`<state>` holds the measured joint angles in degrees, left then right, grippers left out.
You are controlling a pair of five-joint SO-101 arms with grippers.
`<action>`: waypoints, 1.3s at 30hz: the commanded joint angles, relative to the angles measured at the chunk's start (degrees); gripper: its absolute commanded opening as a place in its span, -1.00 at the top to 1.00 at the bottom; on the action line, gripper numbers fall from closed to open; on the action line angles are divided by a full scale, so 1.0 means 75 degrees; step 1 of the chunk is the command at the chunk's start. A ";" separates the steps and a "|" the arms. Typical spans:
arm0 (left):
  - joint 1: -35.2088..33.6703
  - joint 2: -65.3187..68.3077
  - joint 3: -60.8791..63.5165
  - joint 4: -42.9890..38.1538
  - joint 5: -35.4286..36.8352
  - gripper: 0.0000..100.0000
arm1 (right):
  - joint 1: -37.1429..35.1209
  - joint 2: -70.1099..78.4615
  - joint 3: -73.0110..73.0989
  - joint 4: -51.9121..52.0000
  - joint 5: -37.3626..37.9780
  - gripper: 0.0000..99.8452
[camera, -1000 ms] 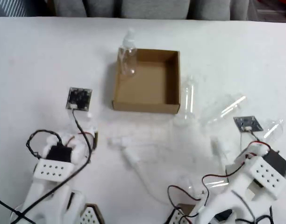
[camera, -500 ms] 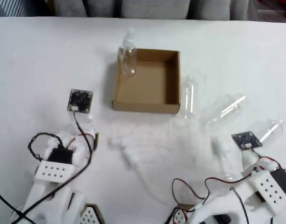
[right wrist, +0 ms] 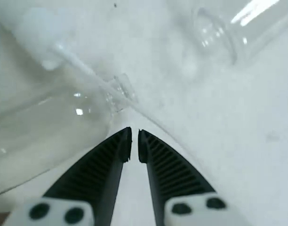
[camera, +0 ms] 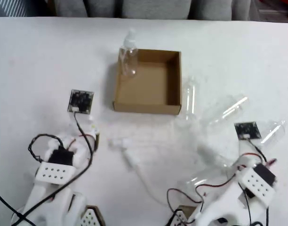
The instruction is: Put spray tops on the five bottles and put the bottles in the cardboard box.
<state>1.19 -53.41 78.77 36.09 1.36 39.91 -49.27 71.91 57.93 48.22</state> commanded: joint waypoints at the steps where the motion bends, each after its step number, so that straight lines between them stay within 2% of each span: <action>1: -0.0041 -0.0158 -0.0047 -0.0211 -0.0094 0.95 | -0.1225 -0.0053 -0.0035 -0.0123 -0.0785 0.97; 5: -0.0041 -0.0158 -0.0035 -0.0211 -0.0094 0.95 | -0.2151 -0.0111 -0.0117 -0.0064 -0.1489 0.97; 14: -0.0041 -0.0158 -0.0035 -0.0211 -0.0094 0.95 | -0.2092 -0.0123 -0.1383 0.1623 -0.1606 0.96; 19: -0.0041 -0.0158 -0.0035 -0.0211 -0.0094 0.95 | -0.2057 -0.0135 -0.1348 0.2151 -0.0574 0.95; 24: -0.0041 -0.0158 -0.0035 -0.0223 -0.0094 0.95 | -0.1963 -0.0908 -0.1336 0.2350 -0.0434 0.80; 26: -0.0041 -0.0158 -0.0035 -0.0223 -0.0094 0.95 | -0.1952 -0.1436 -0.1172 0.2362 -0.0434 0.82; 29: -0.0041 -0.0158 -0.0035 -0.0223 -0.0094 0.95 | -0.1952 -0.2081 -0.0715 0.2315 -0.0422 0.96; 36: -0.0076 -0.0158 -0.0035 -0.0223 -0.0094 0.95 | -0.1963 -0.2186 0.0492 0.0862 -0.0457 0.97; 39: -0.0076 -0.0158 -0.0035 -0.0223 -0.0094 0.95 | -0.1975 -0.1858 0.0481 0.0686 -0.0504 0.97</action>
<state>1.01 -53.41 78.77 35.91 1.36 24.62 -65.27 76.13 65.14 44.26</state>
